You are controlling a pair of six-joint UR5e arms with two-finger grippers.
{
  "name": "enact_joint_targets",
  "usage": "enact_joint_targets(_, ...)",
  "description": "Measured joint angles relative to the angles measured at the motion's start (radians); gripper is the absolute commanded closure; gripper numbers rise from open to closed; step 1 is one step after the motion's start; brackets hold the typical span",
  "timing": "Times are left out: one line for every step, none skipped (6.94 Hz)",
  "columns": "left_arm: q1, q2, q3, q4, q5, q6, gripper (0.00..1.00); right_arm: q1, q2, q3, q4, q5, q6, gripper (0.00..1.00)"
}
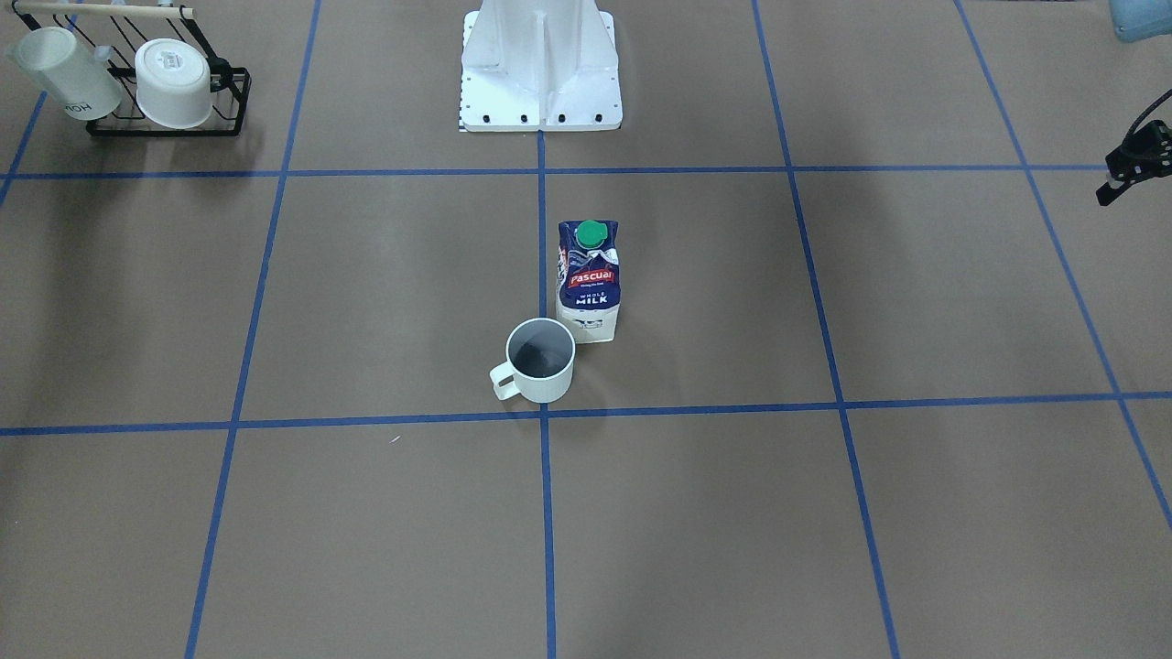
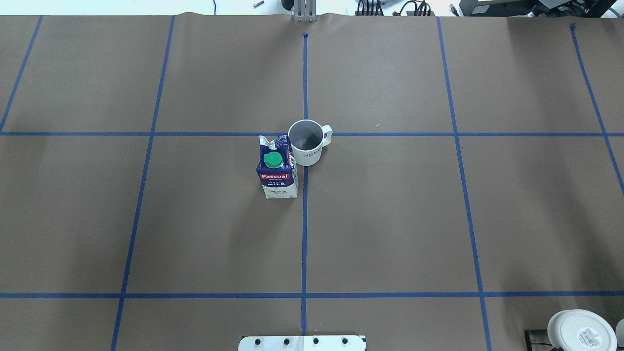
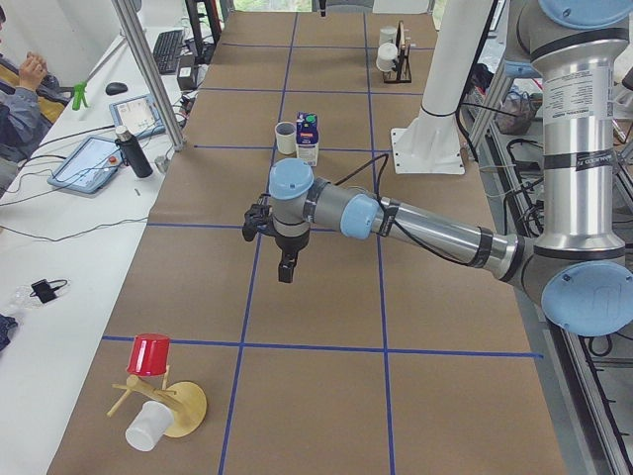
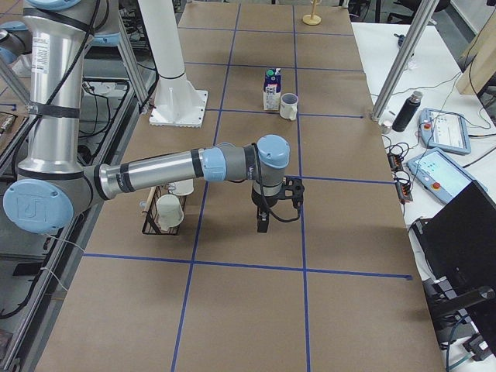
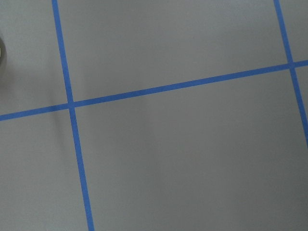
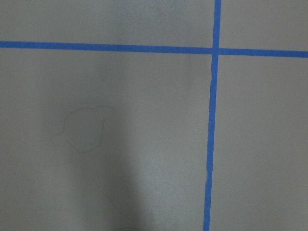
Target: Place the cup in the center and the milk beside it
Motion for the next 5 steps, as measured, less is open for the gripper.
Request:
enact_joint_targets(-0.005, 0.001, 0.02, 0.006, -0.001, -0.011, 0.02, 0.003, -0.008, -0.001, 0.0, 0.002, -0.02, 0.0)
enact_joint_targets(-0.014, 0.001, 0.035, 0.023, 0.0, -0.02, 0.02, 0.005, -0.011, -0.001, 0.0, 0.002, -0.027, 0.0)
enact_joint_targets(-0.022, -0.001, 0.043, 0.045, 0.002, -0.025, 0.02, 0.006, -0.012, 0.0, 0.0, 0.002, -0.03, 0.0)
enact_joint_targets(-0.027, -0.004, 0.05, 0.059, 0.004, -0.026, 0.02, 0.006, -0.012, 0.001, 0.0, 0.002, -0.031, 0.0)
enact_joint_targets(-0.029, -0.008, 0.059, 0.065, 0.006, -0.026, 0.02, 0.006, -0.01, 0.003, 0.0, 0.002, -0.031, 0.0)
